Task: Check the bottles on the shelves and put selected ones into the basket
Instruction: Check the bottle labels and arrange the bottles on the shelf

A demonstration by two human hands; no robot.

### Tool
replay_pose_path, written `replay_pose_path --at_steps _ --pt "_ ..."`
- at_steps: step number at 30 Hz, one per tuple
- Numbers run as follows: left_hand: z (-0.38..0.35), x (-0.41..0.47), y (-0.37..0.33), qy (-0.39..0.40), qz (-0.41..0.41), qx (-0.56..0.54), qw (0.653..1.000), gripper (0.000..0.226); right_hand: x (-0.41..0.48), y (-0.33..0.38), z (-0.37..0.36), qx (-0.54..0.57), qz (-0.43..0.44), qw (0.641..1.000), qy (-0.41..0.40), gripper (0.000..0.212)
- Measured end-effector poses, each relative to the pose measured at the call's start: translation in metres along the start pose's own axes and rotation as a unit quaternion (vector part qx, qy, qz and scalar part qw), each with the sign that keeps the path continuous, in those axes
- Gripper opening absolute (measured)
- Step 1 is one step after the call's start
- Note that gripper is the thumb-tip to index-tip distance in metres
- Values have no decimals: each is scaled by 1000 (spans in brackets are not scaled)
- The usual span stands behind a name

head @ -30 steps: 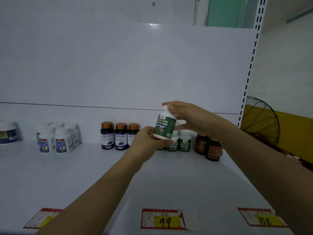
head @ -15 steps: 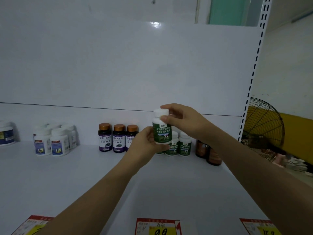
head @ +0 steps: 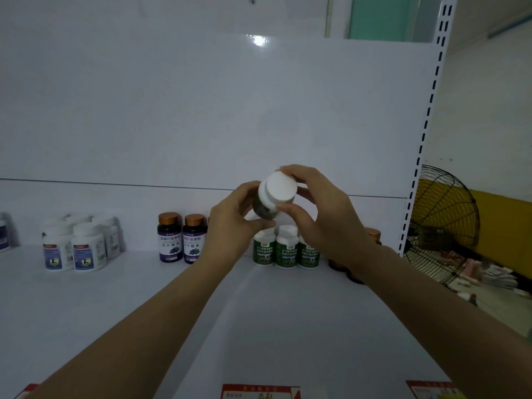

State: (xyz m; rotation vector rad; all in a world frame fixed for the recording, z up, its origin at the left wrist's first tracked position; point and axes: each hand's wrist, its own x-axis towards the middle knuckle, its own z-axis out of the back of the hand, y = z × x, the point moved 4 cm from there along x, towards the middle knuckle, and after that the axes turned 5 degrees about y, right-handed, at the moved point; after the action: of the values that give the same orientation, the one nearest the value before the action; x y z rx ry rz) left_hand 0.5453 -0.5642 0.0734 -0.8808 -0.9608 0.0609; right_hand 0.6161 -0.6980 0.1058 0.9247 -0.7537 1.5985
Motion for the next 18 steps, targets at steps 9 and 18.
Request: replay_pose_path --at_steps 9,18 --pt "-3 -6 -22 196 387 -212 876 56 36 -47 -1 310 -519 772 196 34" --pt "-4 -16 -10 252 489 -197 811 62 4 -50 -27 330 -587 701 236 26"
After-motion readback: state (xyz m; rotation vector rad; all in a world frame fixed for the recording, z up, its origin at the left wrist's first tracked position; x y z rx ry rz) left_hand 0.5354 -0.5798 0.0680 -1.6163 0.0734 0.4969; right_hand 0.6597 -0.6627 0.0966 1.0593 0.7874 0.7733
